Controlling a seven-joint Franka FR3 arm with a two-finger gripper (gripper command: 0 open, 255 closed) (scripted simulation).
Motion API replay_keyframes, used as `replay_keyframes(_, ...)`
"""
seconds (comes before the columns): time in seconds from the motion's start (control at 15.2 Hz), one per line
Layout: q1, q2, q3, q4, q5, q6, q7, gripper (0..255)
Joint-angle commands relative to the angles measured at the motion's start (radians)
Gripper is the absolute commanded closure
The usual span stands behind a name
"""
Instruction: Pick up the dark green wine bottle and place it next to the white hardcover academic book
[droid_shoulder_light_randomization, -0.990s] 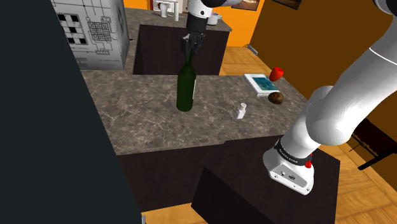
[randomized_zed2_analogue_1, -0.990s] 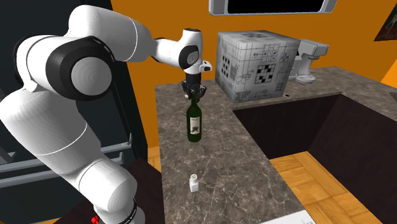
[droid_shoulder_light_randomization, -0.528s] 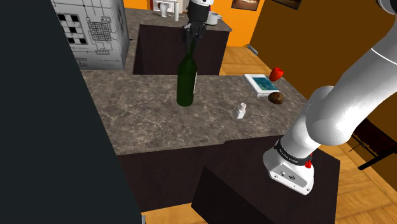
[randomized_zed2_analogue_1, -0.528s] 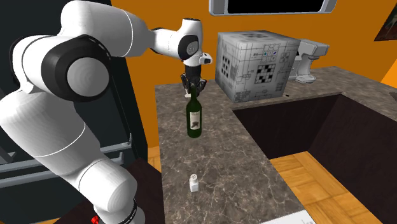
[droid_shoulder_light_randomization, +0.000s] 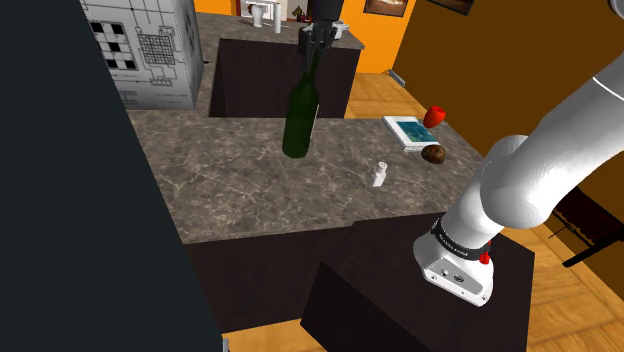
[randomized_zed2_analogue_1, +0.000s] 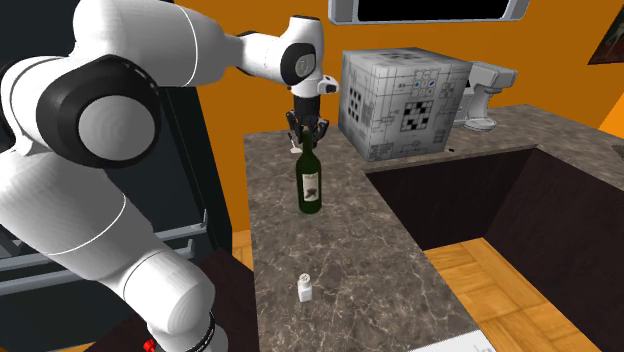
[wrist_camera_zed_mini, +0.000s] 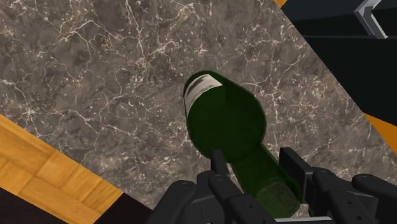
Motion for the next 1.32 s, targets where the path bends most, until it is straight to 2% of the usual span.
replay_keyframes(0.0,-0.015,-0.045,-0.021,-0.044,-0.004,-0.002,-0.034,255)
replay_keyframes(0.59,-0.095,-0.222,-0.141,-0.200,-0.050,-0.031,-0.211,255)
replay_keyframes(1.25,-0.194,-0.336,-0.302,-0.264,-0.135,-0.083,-0.425,255)
